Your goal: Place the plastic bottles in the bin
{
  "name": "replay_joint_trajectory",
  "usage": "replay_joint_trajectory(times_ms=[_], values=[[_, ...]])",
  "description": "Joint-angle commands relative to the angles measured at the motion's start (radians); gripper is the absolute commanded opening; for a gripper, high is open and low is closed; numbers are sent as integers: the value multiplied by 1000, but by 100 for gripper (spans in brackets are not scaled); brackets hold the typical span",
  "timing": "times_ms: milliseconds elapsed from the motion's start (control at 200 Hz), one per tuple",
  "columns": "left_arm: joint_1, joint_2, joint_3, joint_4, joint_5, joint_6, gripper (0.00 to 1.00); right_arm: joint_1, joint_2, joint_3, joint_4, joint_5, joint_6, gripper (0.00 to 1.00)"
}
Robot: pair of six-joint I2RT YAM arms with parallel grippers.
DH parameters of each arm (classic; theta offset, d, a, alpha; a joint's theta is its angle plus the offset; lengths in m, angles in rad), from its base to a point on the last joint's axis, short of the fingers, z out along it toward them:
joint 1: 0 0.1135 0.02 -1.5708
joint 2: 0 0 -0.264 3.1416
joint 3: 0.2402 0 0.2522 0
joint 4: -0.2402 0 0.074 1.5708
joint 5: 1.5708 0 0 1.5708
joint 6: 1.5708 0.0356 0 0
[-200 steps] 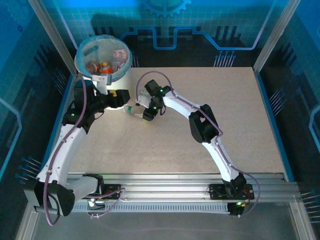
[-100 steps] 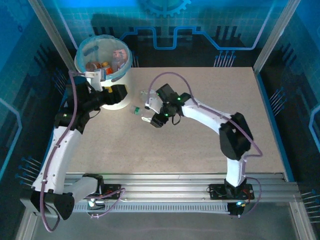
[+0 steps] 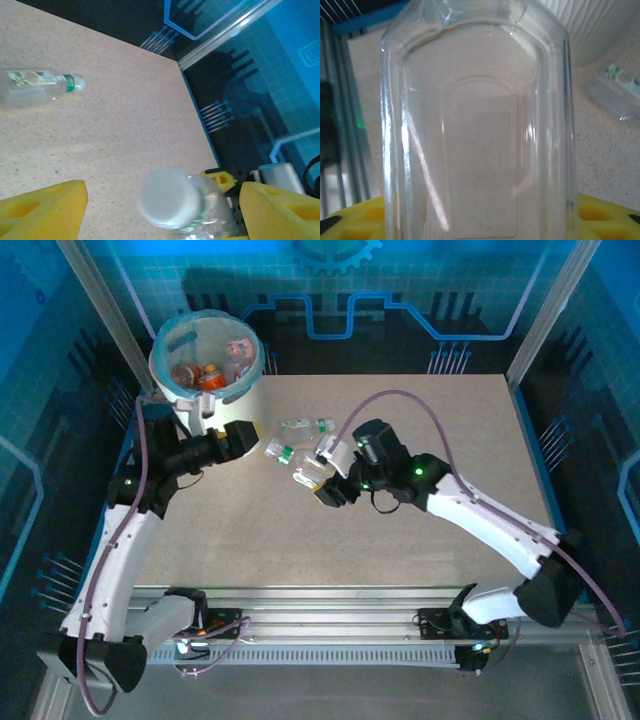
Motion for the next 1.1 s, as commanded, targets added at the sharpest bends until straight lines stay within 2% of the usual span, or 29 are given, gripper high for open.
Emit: replay_joint_trajectory(times_ms=[0,290,385,460,585,780,1095], values=[[-11,-9,-39,81,119,-92,81,8,-72,-22,53,-51,49,43],[-54,-18,-89,269,268,-226,82,40,-155,-49,87,-56,54,43],[-75,-28,-107,327,280,-266,83,50,-161,-51,85,-46,54,43],[-91,-34,-117,343,279,-281,88,58,-163,-56,94,-46,59,43],[-114,-38,-137,373,279,-304,88,71,-162,-63,102,-51,71,43],[-161,-37,-153,391,274,-288,85,85,-159,-78,116,-42,72,43],[-223,-15,-135,362,270,-239,71,85,-140,-77,126,-43,61,44]])
